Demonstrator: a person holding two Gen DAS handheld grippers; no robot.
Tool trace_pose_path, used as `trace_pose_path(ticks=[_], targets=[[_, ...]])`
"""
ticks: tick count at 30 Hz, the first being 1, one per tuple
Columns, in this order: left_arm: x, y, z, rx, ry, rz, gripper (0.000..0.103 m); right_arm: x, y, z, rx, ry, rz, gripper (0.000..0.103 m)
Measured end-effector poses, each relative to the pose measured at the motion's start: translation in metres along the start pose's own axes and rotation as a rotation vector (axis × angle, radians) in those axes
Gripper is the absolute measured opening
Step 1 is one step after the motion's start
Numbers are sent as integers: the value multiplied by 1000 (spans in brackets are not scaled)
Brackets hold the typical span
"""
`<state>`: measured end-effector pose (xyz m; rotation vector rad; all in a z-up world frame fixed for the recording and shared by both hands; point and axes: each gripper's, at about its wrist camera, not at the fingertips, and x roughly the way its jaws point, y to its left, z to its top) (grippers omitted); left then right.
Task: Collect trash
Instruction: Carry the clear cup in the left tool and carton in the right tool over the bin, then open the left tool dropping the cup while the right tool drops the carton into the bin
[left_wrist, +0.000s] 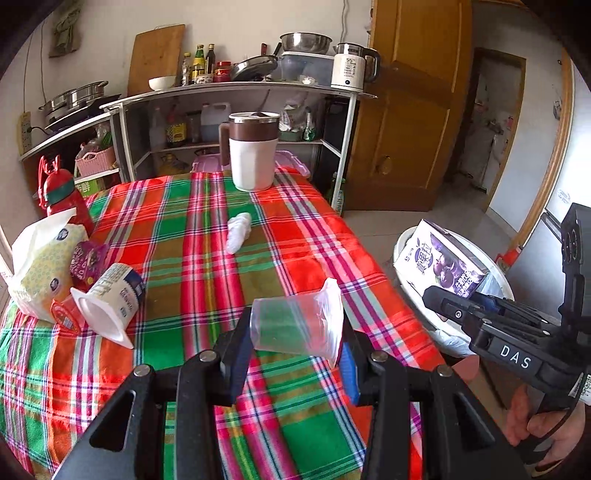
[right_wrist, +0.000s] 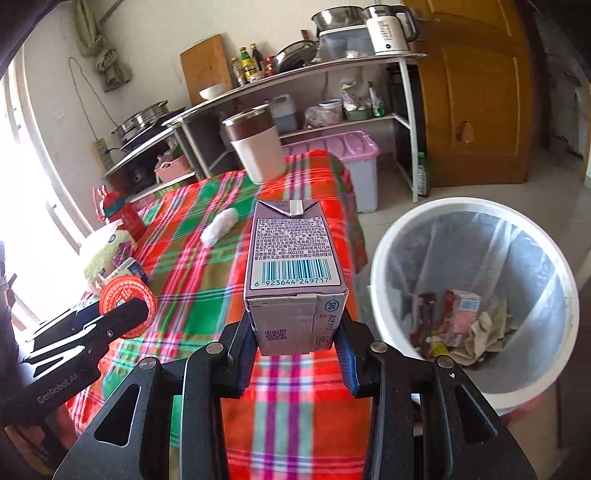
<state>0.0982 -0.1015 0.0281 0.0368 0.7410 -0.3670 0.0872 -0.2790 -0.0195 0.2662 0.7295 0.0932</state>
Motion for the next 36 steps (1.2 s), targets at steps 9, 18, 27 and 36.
trace_pose_path(ticks=[9,18,27,36], targets=[[15,-50,12,71,9,-61,42,-22,-46,1,55,-34,-72,39],[32,-103,21,134,22,-127,43,-40,-92,0,110,-49,-141,39],[52,-142,26,187,34,-145,43,-45,-135,-3,147,-23,-229,39],[73,-164,27,190,78,-176,43,-31,-160,-8,167,44,-279,39]])
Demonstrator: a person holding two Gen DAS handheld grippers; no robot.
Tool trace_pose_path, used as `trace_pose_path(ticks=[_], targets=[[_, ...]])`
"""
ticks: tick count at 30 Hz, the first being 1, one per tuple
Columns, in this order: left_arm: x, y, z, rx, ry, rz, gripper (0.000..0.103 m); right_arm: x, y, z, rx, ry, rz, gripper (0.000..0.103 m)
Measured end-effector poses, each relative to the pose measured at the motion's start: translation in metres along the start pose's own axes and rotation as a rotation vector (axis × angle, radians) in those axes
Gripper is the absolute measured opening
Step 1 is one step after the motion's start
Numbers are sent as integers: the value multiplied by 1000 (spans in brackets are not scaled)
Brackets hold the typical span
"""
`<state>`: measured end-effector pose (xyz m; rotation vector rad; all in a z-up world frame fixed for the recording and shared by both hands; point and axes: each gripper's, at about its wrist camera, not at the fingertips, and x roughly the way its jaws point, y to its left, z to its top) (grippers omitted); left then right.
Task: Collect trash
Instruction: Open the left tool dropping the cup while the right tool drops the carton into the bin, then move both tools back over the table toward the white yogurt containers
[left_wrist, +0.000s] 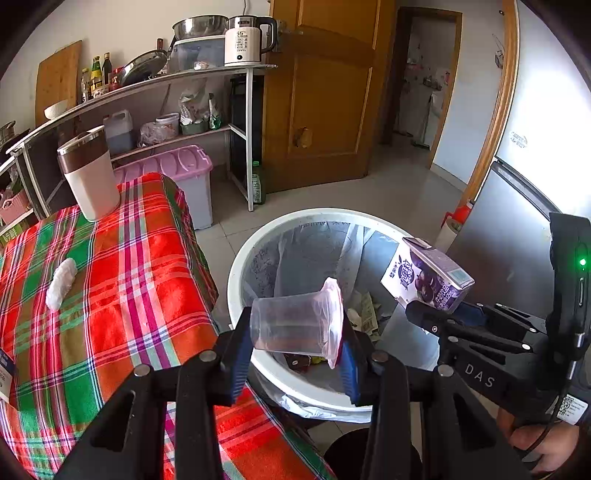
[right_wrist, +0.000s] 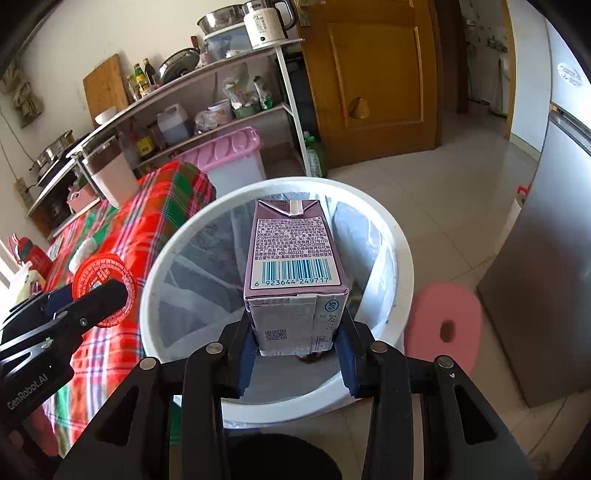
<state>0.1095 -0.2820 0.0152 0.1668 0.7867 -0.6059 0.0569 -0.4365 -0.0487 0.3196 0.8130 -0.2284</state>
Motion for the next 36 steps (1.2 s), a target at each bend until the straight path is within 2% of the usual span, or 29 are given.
trace_pose_path(ticks=[3,7,11,21,36], targets=[[8,-3,2,-2,18,-8,44,6,-3,1,-7,15,-21,39],[12,-4,2,4,29,3,55,9,-5,0,-25,22,-47,39],[11,-4,1,-2,30,6,60,9,-7,0,-20,17,-40,46],[-5,4,-2,-13,1,9,61,0,-4,-1,13,-3,-45,48],[-38,33,-17,-70,-39,39,61,-19,29,-9,-12,-31,-15,48]])
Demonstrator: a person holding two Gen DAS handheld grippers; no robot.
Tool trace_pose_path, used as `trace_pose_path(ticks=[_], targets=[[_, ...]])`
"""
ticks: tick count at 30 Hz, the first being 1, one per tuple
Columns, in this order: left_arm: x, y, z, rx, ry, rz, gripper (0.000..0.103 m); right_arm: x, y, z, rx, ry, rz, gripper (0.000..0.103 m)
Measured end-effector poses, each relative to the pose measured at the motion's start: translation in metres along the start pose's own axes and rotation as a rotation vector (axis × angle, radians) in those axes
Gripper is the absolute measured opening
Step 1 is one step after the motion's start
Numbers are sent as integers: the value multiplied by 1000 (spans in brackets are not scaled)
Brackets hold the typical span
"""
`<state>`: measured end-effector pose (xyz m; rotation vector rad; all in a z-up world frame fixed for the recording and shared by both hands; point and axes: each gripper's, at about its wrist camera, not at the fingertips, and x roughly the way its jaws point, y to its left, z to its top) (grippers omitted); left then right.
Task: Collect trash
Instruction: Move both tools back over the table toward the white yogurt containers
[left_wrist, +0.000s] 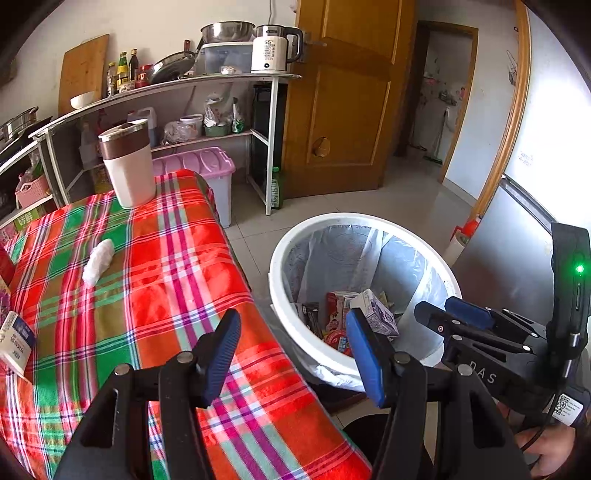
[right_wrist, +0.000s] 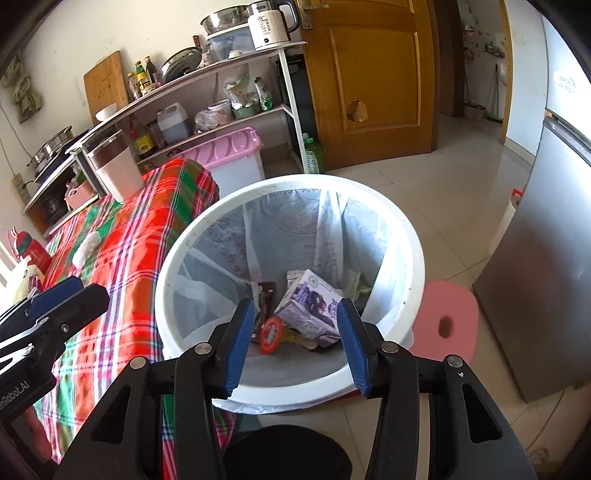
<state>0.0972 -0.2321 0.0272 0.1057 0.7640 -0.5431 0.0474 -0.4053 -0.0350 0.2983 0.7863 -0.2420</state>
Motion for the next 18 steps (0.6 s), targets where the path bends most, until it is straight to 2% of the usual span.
trace_pose_path(ticks=[18], targets=[[-44,57,-20,-90,-66,87,61,-13,67,-6,-86,-30,83,48]])
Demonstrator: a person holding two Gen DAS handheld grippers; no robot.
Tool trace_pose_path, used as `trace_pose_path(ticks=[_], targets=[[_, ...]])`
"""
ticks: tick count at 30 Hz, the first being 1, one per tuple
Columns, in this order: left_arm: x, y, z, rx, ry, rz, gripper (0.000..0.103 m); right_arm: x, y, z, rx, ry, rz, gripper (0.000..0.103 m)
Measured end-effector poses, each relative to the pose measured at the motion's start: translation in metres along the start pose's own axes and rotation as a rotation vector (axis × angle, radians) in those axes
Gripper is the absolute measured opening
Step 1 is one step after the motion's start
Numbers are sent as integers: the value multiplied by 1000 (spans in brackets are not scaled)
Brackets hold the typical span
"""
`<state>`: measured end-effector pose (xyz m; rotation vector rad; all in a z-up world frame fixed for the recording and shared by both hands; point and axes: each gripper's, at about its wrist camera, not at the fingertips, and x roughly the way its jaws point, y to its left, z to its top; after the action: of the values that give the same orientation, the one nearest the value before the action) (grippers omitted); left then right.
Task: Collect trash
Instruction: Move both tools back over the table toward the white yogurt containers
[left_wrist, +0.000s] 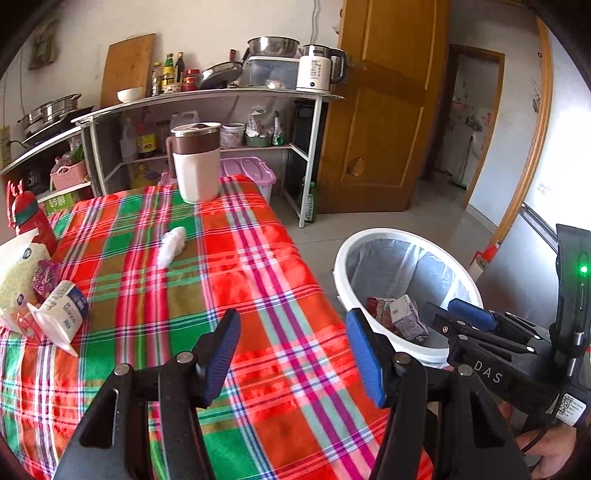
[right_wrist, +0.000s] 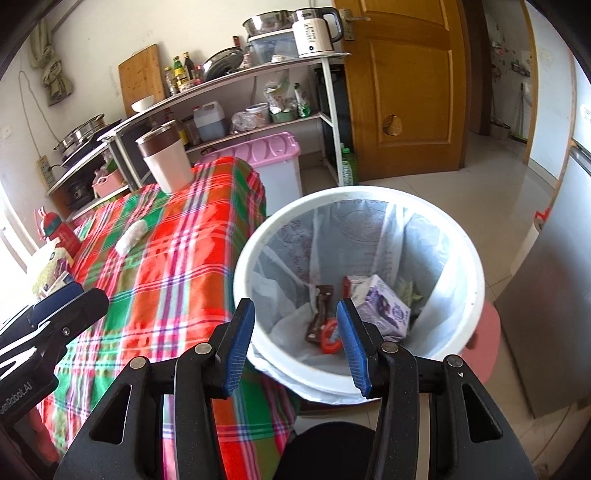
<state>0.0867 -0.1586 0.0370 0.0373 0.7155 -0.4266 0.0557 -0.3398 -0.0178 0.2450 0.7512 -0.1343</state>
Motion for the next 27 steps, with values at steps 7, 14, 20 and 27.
trace_pose_path(ticks=[7,14,20,27], targets=[[-10,27,-6,-38,-12,45,61,3,31,-1,-48,2,40,48],[-19,58,-12,-88,-16,91,61,10,65,-1,-87,2,76,48],[-25,85,-15,-123,-26,133,62,18,92,0,-123,7,112,48],[-32,124,-23,-193,-24,187,62,31,126,-1,-166,24,167,49]])
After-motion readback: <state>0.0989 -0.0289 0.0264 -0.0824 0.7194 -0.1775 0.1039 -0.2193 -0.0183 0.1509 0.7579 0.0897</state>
